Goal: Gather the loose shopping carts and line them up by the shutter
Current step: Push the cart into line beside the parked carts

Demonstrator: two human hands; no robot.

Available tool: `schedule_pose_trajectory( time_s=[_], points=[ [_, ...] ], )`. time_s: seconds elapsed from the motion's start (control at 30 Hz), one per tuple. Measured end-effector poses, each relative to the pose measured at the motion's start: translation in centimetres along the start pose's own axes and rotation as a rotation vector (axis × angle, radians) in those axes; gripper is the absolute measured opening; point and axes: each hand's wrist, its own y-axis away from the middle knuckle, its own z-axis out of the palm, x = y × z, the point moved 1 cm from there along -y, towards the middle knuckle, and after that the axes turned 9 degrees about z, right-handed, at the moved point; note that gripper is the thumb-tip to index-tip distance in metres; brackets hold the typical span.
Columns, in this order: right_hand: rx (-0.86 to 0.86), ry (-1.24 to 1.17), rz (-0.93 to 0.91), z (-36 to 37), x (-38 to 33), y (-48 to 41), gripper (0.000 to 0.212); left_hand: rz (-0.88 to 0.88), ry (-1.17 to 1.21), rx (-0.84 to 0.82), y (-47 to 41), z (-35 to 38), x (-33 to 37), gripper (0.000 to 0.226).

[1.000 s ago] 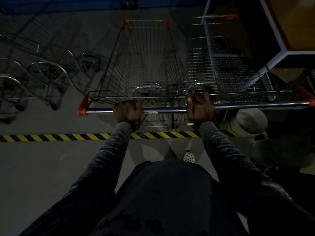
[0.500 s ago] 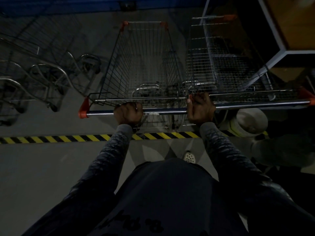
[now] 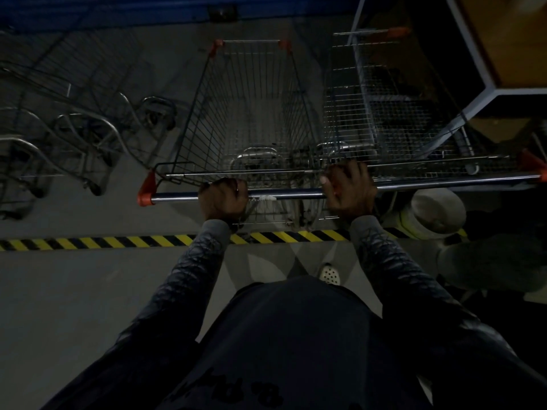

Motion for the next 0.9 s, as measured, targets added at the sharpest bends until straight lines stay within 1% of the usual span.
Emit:
schedule_pose_trajectory(
  time_s=[0.1, 0.23, 0.3, 0.37, 0.5, 0.63, 0.7, 0.9],
  points=[
    [-0.037, 0.003, 0.025, -0.32, -0.04, -0.02, 0.046, -0.06, -0.014, -0.096, -0.17, 0.12, 0.24, 0.049],
    [-0.027, -0.018, 0.02, -0.72, -0.19, -0.04, 0.042, -0.182, 0.047, -0.092, -0.36, -0.12, 0.26, 0.046],
    [-0.03, -0.04, 0.005, -0.76, -0.19, -0.02, 0.039, -0.205, 0.066, -0.086, -0.26, -0.09, 0.31, 0.047],
    [-0.043, -0.052, -0.002, -0.64, -0.05, -0.07, 0.039, -0.211, 0.076, -0.101, -0.26, 0.02, 0.29, 0.049],
    [-0.027, -0.046, -0.028, -0.35, 0.15, -0.16, 0.038, -0.2, 0.053, -0.128, -0.49, 0.26, 0.24, 0.043],
    [-0.01, -0.048, -0.039, -0.56, 0.21, -0.15, 0.036, -0.177, 0.047, -0.101, -0.22, 0.18, 0.48, 0.047],
    [-0.011, -0.037, -0.035, -0.61, 0.24, 0.03, 0.038, -0.182, 0.041, -0.111, -0.18, 0.28, 0.54, 0.045],
    [-0.013, -0.002, -0.027, -0.74, 0.52, 0.13, 0.039, -0.19, 0.025, -0.109, -0.24, 0.49, 0.8, 0.052]
  ],
)
